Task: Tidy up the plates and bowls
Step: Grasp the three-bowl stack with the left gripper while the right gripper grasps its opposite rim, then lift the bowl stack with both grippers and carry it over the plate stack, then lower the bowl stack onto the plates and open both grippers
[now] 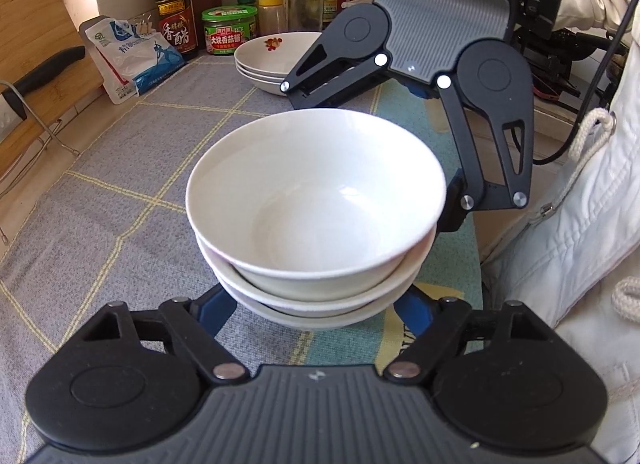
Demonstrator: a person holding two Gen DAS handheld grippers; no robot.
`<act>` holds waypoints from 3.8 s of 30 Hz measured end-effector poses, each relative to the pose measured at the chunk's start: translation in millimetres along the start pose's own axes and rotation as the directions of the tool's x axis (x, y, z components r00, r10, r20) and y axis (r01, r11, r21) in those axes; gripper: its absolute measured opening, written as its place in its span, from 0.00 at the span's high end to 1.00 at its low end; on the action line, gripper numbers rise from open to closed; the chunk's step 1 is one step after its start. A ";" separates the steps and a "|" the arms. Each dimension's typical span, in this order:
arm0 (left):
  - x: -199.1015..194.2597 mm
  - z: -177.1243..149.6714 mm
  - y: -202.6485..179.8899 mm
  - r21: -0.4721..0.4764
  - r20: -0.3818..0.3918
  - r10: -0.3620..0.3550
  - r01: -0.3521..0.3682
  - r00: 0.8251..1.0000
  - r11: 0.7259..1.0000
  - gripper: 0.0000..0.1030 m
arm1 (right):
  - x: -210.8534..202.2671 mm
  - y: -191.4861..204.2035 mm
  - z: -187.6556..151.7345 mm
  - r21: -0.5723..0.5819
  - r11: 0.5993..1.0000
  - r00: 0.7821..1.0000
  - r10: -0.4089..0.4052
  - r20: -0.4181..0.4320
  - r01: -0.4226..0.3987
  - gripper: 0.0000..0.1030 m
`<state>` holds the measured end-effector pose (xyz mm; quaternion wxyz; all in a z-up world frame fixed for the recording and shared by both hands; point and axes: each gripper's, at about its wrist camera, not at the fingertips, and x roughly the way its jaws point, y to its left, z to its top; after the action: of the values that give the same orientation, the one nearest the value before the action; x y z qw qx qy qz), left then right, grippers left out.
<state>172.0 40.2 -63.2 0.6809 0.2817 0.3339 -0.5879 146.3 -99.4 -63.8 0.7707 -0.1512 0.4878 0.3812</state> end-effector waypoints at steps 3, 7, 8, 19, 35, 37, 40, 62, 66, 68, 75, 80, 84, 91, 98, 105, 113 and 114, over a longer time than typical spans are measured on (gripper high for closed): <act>-0.3 -0.3 1.5 0.004 0.000 -0.004 0.004 1.000 1.000 0.18 | 0.2 0.3 0.1 -0.005 1.000 1.000 -0.003 -0.001 0.003 0.12; 0.3 0.7 2.3 0.001 -0.002 -0.001 0.001 1.000 1.000 0.18 | -0.2 2.2 0.6 0.000 1.000 1.000 -0.010 -0.006 0.010 0.12; 0.2 0.9 1.9 0.002 -0.004 0.003 -0.003 1.000 1.000 0.19 | -0.4 2.6 0.5 0.000 1.000 1.000 -0.011 -0.006 0.011 0.12; -1.2 19.6 -7.7 -0.019 -0.016 0.029 -0.030 0.999 0.999 0.19 | -21.5 -2.3 -2.1 -0.015 1.000 1.000 -0.013 0.021 0.013 0.12; 36.0 99.1 -35.1 -0.012 0.019 0.091 -0.091 0.996 0.996 0.19 | -89.7 -49.0 -51.3 -0.064 0.997 0.998 -0.041 0.049 0.044 0.12; 44.1 110.1 -35.6 -0.004 0.023 0.094 -0.094 0.995 0.996 0.19 | -98.7 -56.4 -60.4 -0.065 0.997 0.997 -0.049 0.051 0.052 0.12; 55.4 124.8 -35.2 0.009 0.029 0.097 -0.097 0.995 0.995 0.19 | -109.9 -67.5 -72.5 -0.062 0.996 0.996 -0.062 0.058 0.066 0.12; 144.2 208.1 -13.5 0.103 0.052 0.059 -0.064 0.997 0.993 0.19 | -149.4 -141.9 -142.5 0.039 0.982 0.981 -0.188 0.051 0.186 0.12; 155.8 213.7 -10.8 0.110 0.045 0.059 -0.063 0.997 0.992 0.19 | -145.6 -152.7 -150.4 0.069 0.980 0.981 -0.190 0.046 0.187 0.12; 160.7 215.3 -10.2 0.112 0.041 0.060 -0.064 0.997 0.992 0.19 | -144.0 -156.9 -152.4 0.082 0.979 0.981 -0.192 0.042 0.188 0.12; 175.0 216.6 -5.3 0.093 0.031 0.061 -0.063 0.998 0.994 0.19 | -139.3 -165.2 -152.2 0.104 0.976 0.981 -0.195 0.025 0.191 0.12; 178.9 216.3 -2.5 0.088 0.032 0.068 -0.070 0.997 0.994 0.19 | -135.8 -171.5 -154.2 0.128 0.975 0.982 -0.188 0.023 0.184 0.12; 178.0 216.9 0.0 0.084 0.033 0.065 -0.067 0.997 0.994 0.19 | -135.9 -173.6 -155.4 0.145 0.974 0.983 -0.180 0.026 0.174 0.12; 174.3 216.1 -1.8 0.094 0.036 0.089 -0.092 0.995 0.991 0.19 | -134.7 -175.7 -155.1 0.162 0.973 0.984 -0.174 0.031 0.166 0.07; 159.0 212.1 -7.6 0.070 0.096 0.131 -0.138 0.987 0.988 0.04 | -136.7 -168.9 -155.4 0.155 0.968 0.979 -0.201 0.023 0.195 0.00; 137.1 200.7 -21.3 -0.010 0.169 0.278 -0.280 0.946 0.960 0.02 | -153.0 -154.2 -156.3 0.196 0.949 0.965 -0.260 0.040 0.248 0.00; 104.4 184.2 -41.0 -0.131 0.277 0.356 -0.332 0.893 0.934 0.00 | -165.6 -122.6 -139.5 0.339 0.851 0.906 -0.424 -0.009 0.402 0.00; 101.1 181.3 -42.0 -0.152 0.284 0.359 -0.328 0.889 0.932 0.00 | -166.1 -118.6 -137.5 0.369 0.833 0.899 -0.437 -0.018 0.412 0.00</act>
<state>161.6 -168.7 -30.1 0.8308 0.2073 0.1976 -0.4772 107.1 -334.4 -2.0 0.8664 -0.0975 0.4776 0.1086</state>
